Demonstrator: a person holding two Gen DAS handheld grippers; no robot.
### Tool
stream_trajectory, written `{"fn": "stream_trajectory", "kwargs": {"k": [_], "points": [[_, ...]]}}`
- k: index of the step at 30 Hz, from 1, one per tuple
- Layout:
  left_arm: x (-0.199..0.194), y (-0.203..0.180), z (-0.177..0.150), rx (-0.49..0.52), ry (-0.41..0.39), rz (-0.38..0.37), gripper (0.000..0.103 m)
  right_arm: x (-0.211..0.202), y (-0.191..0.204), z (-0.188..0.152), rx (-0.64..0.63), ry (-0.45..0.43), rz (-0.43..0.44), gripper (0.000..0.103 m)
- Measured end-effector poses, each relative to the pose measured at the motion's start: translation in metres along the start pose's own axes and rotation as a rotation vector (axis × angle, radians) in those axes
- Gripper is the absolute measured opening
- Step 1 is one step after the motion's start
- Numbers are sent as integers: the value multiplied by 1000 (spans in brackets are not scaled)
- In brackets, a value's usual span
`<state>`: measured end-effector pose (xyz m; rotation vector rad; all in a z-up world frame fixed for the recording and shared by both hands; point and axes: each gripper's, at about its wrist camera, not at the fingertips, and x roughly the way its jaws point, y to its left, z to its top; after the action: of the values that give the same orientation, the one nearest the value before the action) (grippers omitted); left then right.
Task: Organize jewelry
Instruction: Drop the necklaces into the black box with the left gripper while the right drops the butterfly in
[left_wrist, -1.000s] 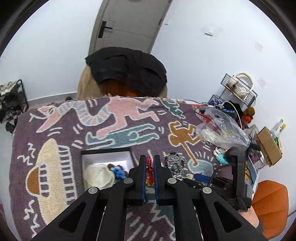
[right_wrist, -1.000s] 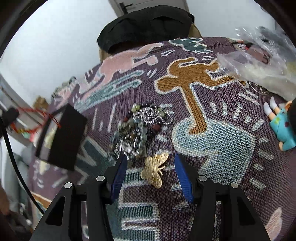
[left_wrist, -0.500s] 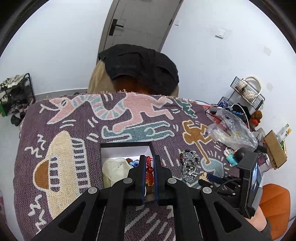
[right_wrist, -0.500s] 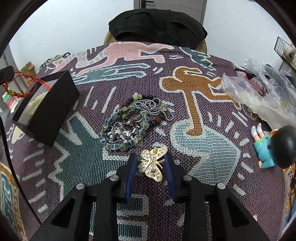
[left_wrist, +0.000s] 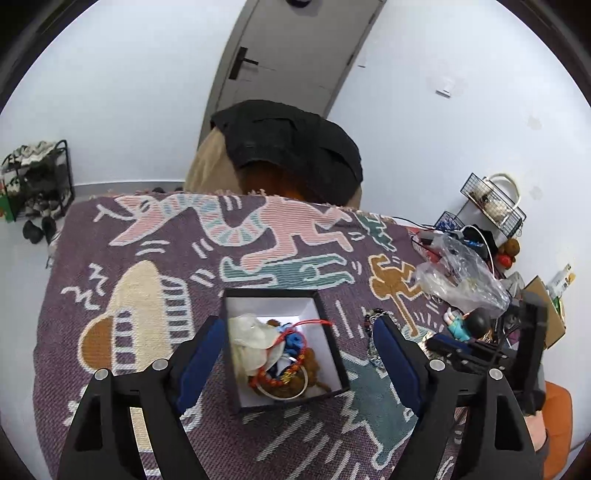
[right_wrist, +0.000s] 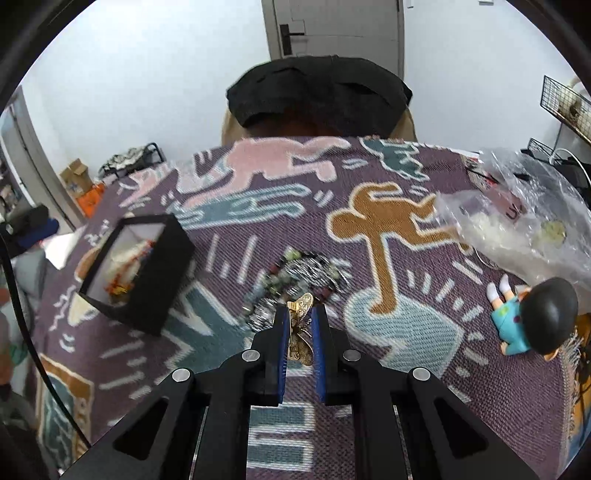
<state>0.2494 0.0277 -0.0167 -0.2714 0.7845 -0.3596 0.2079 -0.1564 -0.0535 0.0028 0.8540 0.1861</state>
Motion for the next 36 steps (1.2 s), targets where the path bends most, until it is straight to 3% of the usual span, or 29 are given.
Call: {"fn": "stream_trajectory", "kwargs": {"k": [12, 24, 26, 27, 29, 36], "points": [[-19, 40, -19, -65, -5, 28, 83, -5, 65, 30, -64, -20, 139, 13], [-39, 87, -35, -138, -10, 55, 83, 14, 133, 41, -93, 17, 288, 14], [-39, 91, -37, -143, -7, 54, 83, 19, 137, 40, -81, 39, 310, 23], [-39, 93, -38, -143, -6, 54, 83, 20, 137, 40, -74, 39, 314, 38], [-39, 95, -40, -145, -2, 54, 83, 19, 136, 37, -69, 25, 309, 47], [-35, 89, -39, -147, 0, 36, 83, 7, 115, 33, -26, 17, 302, 47]]}}
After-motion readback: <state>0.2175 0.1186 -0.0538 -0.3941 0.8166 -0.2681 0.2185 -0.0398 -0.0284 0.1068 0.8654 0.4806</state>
